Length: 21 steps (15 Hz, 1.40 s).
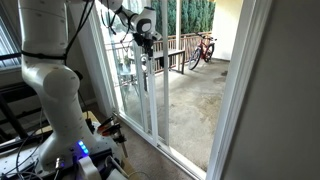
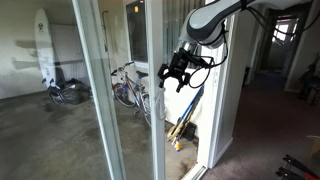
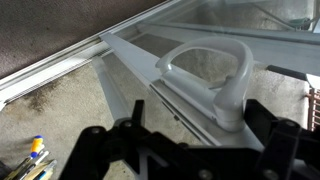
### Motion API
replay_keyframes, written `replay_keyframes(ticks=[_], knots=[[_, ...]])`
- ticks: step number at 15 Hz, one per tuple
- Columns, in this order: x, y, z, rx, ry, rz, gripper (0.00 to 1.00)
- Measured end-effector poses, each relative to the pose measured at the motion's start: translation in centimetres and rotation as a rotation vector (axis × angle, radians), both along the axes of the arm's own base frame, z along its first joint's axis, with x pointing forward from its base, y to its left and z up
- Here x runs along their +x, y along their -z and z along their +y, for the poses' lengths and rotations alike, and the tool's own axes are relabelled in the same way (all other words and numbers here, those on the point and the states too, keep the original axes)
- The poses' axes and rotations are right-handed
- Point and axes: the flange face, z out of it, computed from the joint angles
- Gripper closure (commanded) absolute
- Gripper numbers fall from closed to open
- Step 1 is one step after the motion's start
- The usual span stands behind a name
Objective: Slide the glass door to the right
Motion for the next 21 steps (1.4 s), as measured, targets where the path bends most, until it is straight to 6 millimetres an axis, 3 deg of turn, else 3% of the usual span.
replay_keyframes(ticks=[5, 7, 8, 12, 21], knots=[[0.2, -0.6, -13.2, -0.041, 0.068, 0.017, 0.00], [-0.4, -0.3, -16.6, -0.053, 0.071, 0.026, 0.00], [-0.7, -0.1, -17.2, -0.055, 0.065, 0.034, 0.00], [-2.1, 1.0, -16.1, -0.060, 0.025, 0.068, 0.00], [-4.8, 3.1, -7.8, -0.081, -0.127, 0.092, 0.00]])
